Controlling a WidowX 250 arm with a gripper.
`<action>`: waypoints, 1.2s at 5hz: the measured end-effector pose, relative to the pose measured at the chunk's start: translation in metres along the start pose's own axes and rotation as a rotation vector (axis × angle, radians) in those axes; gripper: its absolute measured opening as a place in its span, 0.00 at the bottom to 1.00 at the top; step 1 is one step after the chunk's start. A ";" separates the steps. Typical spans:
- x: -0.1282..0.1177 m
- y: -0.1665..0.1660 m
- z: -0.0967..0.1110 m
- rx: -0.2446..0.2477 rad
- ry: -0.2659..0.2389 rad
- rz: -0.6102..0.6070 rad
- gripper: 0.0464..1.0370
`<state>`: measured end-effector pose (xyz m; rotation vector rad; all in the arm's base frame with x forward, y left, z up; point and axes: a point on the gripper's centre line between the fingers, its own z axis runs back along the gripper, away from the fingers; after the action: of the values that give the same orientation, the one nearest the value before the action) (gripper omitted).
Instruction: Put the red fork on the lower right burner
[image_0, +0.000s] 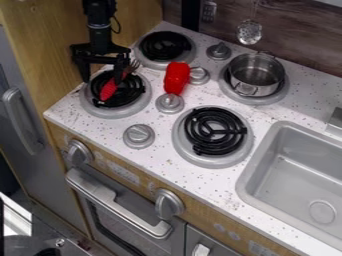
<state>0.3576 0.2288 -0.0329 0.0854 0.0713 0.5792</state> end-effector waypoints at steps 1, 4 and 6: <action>-0.004 -0.004 -0.004 -0.017 0.017 -0.006 0.96; -0.006 -0.011 -0.003 0.027 -0.011 -0.054 0.96; -0.015 -0.032 -0.010 0.045 -0.002 -0.116 0.96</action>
<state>0.3611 0.1944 -0.0450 0.1247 0.0866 0.4619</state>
